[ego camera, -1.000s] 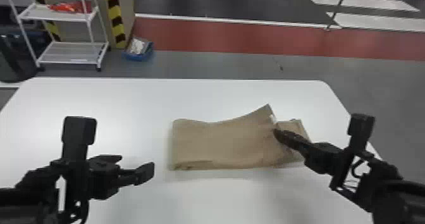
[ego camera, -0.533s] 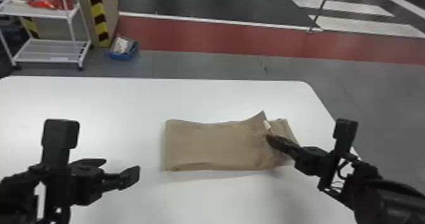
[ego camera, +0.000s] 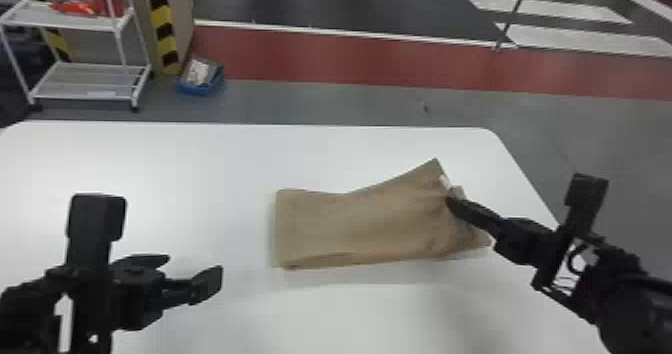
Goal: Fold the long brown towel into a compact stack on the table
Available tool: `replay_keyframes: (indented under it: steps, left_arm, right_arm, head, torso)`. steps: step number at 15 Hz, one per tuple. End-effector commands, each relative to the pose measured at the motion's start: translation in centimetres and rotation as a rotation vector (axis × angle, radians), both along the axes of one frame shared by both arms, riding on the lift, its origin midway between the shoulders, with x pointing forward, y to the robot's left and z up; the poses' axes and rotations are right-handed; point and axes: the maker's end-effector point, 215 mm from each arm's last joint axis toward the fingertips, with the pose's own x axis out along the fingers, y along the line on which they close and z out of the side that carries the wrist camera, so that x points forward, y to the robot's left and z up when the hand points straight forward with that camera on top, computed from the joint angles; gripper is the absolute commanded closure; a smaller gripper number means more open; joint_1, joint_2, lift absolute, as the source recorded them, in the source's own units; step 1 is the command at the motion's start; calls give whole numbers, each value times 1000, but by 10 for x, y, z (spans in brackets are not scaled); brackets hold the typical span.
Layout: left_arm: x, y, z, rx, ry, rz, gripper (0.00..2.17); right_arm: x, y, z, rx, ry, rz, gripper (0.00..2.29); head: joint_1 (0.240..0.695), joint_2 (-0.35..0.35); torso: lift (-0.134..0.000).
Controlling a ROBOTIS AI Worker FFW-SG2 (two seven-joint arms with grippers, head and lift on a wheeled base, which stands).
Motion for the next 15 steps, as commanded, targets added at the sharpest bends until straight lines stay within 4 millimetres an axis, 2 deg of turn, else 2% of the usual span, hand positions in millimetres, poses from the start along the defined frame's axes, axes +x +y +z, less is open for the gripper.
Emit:
replay_keyframes:
  steps: [1,3,5,9,12,14,15]
  left_arm:
    - [0,-2,-1,-3,-6,-2,83]
    - [0,-5,-2,-3,-4,-7,83]
    - [-2,-6,-3,-3,-3,-8,83]
    - [-2,2,-3,0,-3,7,87]
    - [-2,2,-4,0,-1,7,87]
    - [-2,2,-4,1,0,6,87]
    - [-3,1,-5,-1,0,4,87]
  right_arm:
    - [0,-19,-8,-15,15,-25,1085]
    - [7,-19,-36,-37,35,-19,1085]
    - [18,-12,-49,-46,44,-6,1085]
    - [24,-3,-35,-16,20,4,1085]
    - [34,-1,-2,6,-5,12,1085]
    - [49,-7,20,6,-33,4,1085]
    - [55,-10,3,19,-3,-5,1082]
  head:
    - [695,-204]
    - [695,-223]
    - [695,-238]
    - [695,-219]
    - [695,-208]
    - [695,-204]
    - [695,-204]
  torso:
    - [-124]
    - [-124]
    - [-124]
    - [-124]
    - [-124]
    - [-124]
    - [-124]
